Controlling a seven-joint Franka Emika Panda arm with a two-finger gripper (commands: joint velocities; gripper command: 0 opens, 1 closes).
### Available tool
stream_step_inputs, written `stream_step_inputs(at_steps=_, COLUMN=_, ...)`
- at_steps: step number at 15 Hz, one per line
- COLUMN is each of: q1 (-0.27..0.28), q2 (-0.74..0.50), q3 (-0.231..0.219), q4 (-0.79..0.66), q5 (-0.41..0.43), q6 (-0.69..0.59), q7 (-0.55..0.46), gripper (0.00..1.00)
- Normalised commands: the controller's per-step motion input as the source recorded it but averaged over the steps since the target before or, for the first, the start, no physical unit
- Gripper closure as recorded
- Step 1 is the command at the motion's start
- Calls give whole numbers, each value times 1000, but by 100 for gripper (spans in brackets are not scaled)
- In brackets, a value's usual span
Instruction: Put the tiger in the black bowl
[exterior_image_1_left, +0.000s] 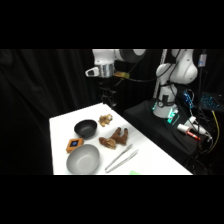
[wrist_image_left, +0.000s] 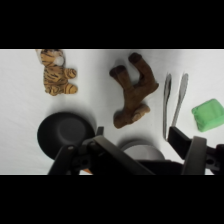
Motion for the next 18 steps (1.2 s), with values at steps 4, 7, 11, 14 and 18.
stream_step_inputs(at_steps=4, q1=-24, q2=13, q3=1, q4=13, q5=-6, q6=27, q7=-6, gripper=0)
stream_step_inputs(at_steps=7, q1=-94, q2=39, q3=-65, q4=49, q5=-39, q6=99, q7=-37, gripper=0)
stream_step_inputs(at_steps=11, q1=-159, q2=58, q3=-126, q4=84, q5=-61, q6=125, q7=-58, gripper=0)
stream_step_inputs(at_steps=14, q1=-150, q2=67, q3=-123, q4=79, q5=-5, q6=151, q7=-78, gripper=0)
stream_step_inputs(at_steps=18, q1=-113, q2=97, q3=-82, q4=8, q5=-40, q6=303, q7=-12, gripper=0)
